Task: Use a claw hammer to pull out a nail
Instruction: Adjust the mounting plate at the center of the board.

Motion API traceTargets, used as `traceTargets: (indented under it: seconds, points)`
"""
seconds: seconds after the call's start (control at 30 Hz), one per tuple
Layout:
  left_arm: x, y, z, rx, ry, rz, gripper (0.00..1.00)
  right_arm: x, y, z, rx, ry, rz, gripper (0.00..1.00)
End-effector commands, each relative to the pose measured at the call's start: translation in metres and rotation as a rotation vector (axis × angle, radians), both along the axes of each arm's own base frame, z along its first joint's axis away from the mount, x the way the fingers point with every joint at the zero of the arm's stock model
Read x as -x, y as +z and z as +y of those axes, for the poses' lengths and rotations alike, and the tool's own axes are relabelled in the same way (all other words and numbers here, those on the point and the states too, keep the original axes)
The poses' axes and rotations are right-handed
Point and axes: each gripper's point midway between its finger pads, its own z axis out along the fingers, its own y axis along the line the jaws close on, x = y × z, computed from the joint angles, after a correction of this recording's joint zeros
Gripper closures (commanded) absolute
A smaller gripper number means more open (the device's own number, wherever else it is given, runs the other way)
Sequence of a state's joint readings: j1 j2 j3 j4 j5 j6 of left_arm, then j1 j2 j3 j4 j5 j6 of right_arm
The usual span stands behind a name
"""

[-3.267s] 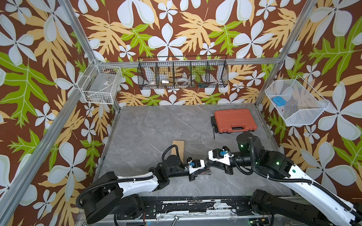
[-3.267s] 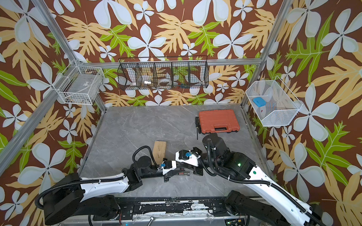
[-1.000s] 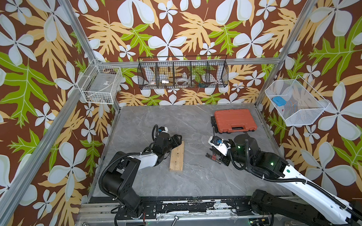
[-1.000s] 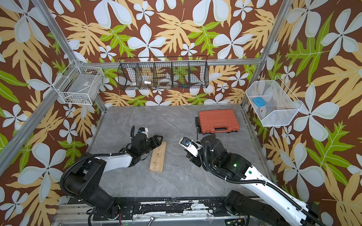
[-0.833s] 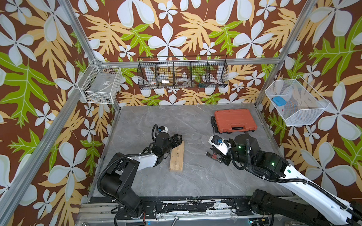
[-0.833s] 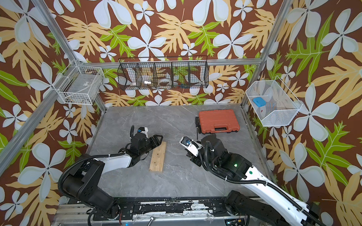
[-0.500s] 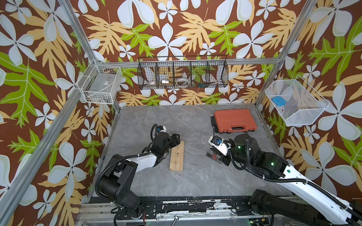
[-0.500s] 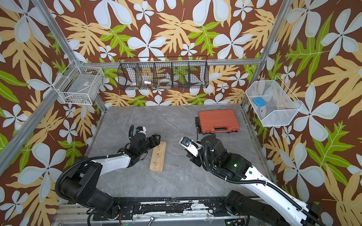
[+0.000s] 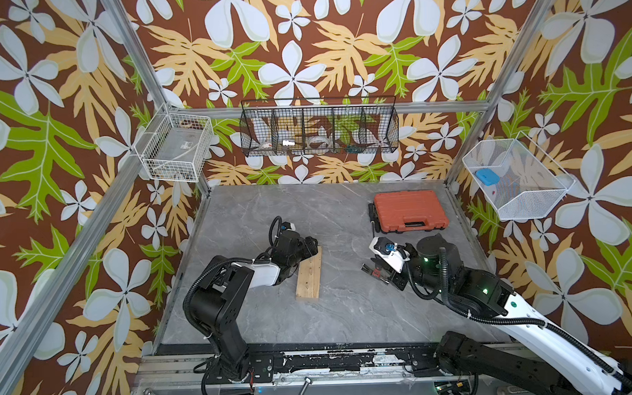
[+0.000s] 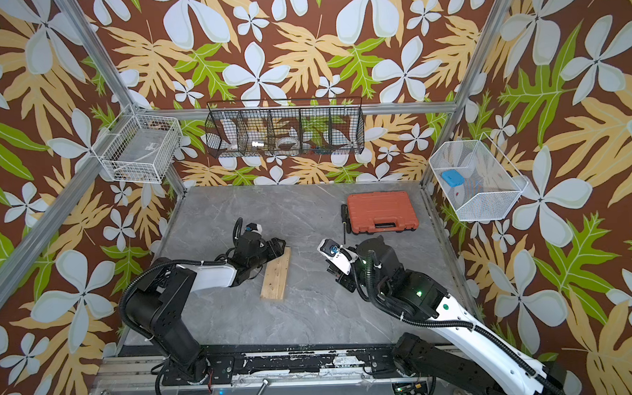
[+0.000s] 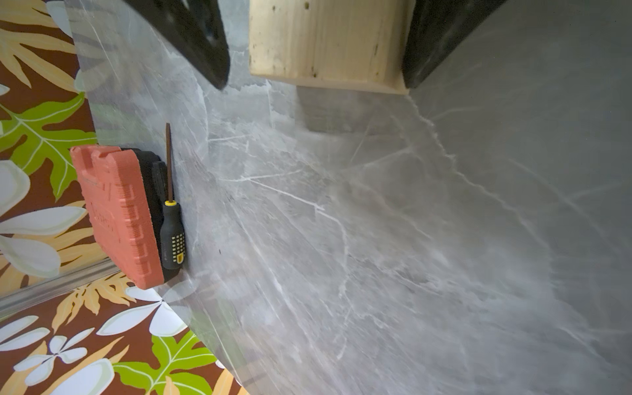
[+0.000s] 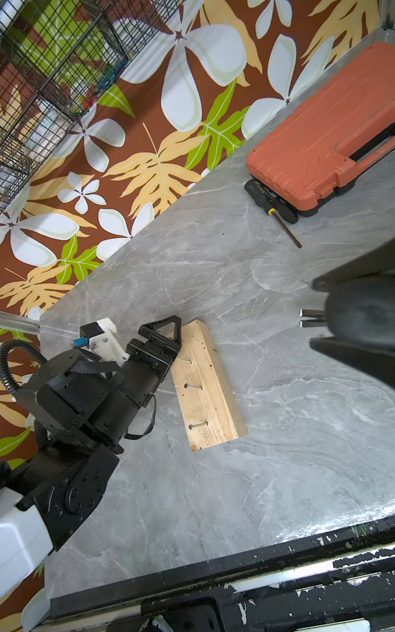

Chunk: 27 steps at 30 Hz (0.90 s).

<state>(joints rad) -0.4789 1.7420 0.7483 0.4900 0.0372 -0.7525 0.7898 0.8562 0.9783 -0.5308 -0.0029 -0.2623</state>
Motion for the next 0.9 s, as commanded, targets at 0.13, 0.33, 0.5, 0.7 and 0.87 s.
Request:
traceTargets:
  seconds: [0.13, 0.33, 0.5, 0.7, 0.87]
  points:
    - [0.002, 0.016, -0.055, 0.051, -0.210, -0.039, 0.21, -0.001, 0.019, 0.005, -0.039, 0.022, -0.046, 1.00]
    - [0.018, 0.005, -0.094, 0.036, -0.367, -0.006, 0.22, 0.002, 0.017, 0.002, -0.008, 0.034, -0.040, 1.00]
    - [0.033, 0.001, -0.120, -0.001, -0.492, 0.020, 0.22, 0.004, 0.024, -0.003, 0.017, 0.035, -0.057, 1.00]
    - [0.050, -0.005, -0.142, -0.019, -0.635, 0.086, 0.22, 0.009, 0.034, -0.009, 0.018, 0.035, -0.072, 1.00]
    - [0.066, -0.009, -0.150, -0.039, -0.722, 0.135, 0.22, 0.010, 0.036, -0.015, 0.025, 0.019, -0.079, 1.00]
